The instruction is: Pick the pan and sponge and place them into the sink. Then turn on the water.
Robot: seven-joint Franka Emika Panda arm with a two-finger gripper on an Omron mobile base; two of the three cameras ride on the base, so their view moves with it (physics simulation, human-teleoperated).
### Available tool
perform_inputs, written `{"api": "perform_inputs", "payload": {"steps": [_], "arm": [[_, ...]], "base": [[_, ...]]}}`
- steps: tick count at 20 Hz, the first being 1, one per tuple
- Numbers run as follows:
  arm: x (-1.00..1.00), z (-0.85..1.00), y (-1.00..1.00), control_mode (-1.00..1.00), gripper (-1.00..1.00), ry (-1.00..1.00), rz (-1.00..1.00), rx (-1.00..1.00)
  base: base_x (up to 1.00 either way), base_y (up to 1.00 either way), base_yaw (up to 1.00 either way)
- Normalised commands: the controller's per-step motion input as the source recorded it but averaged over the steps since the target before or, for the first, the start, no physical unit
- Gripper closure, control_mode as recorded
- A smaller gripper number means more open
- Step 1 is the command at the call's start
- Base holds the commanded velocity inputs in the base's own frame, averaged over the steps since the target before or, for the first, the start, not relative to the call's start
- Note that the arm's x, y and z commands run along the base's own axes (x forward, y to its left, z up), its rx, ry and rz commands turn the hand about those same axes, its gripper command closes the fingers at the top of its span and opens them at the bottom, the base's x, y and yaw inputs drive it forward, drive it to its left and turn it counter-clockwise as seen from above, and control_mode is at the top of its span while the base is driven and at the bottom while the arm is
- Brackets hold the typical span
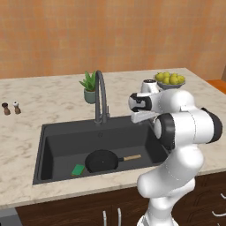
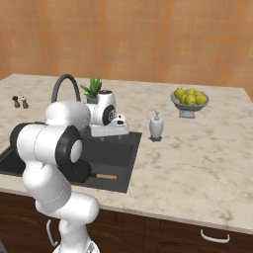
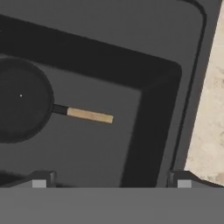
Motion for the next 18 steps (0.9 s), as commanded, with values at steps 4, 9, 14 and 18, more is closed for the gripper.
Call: {"api": "perform_inputs", "payload": {"steps": [4,9,14,18], "arm": [[0.03,0.03,0.32,-1.0,-1.0,-0.39,-0.2,0.32],[0.13,0.09,0.32,-1.0,-1.0,-0.26,-0.22,0.35],[0.09,0.16,0.43,-1.0,-1.0,-0.09,-0.15,0.28],[0.14,0.0,0.04,-1.0,-1.0,0.07,0.0,0.02]], "base": [[0.0,0.0,0.0],[0.0,0.0,0.0],[0.0,0.0,0.0],[0.0,0.0,0.0]]}}
